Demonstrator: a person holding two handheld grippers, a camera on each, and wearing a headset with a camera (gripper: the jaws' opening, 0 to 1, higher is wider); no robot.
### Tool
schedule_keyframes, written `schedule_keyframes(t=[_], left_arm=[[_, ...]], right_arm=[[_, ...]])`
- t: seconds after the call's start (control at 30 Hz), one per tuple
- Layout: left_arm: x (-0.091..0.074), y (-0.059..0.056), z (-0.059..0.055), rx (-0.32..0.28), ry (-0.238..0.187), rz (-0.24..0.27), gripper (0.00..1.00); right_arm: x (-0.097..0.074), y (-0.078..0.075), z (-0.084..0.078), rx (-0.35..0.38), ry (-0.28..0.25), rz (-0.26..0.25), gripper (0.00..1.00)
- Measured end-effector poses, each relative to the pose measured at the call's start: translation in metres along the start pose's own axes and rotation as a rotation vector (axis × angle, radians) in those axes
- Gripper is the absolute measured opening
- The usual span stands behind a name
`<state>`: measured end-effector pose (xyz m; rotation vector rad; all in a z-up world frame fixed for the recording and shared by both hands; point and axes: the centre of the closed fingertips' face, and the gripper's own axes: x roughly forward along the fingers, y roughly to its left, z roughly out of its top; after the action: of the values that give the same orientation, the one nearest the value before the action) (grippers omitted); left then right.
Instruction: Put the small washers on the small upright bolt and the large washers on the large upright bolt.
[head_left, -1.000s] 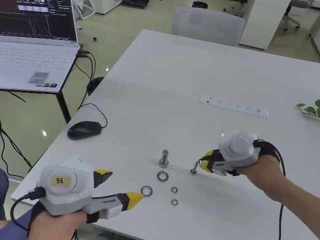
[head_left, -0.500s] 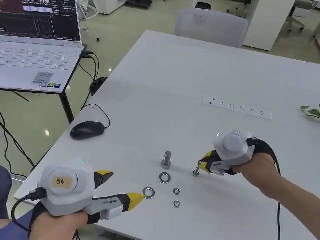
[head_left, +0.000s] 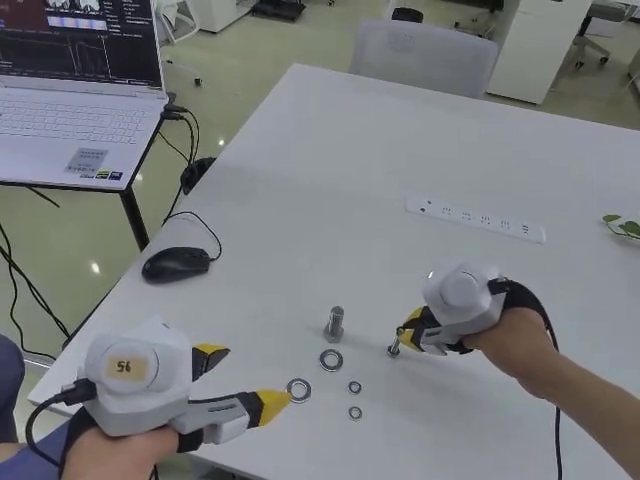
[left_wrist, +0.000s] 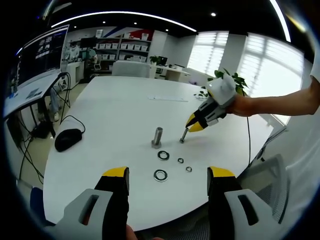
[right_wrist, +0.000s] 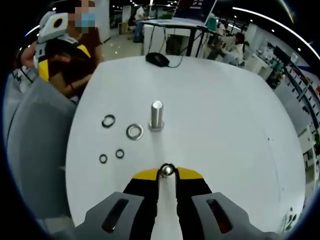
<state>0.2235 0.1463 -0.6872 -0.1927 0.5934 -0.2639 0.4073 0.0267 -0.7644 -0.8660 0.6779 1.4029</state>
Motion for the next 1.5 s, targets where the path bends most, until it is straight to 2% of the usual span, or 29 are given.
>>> schedule_keyframes(t=[0.43,1.13,1.5], left_arm=[[0.001,0.0036,0.0018,-0.005,-0.003,0.004,0.63],[0.0009,0.0021,0.0001,-0.001,0.0,0.003,0.63],[0.0003,0.0015,-0.0031,-0.005,0.005,0.002,0.63]], right_arm=[[-0.0007,-0.0009,0.0005,0.011,0.02,0.0,0.13],[0.0018,0.0006,0.0005,0.003,0.043,0.014,0.13],[0.0064,0.0012,-0.0035,0.002,0.085,0.027,0.13]])
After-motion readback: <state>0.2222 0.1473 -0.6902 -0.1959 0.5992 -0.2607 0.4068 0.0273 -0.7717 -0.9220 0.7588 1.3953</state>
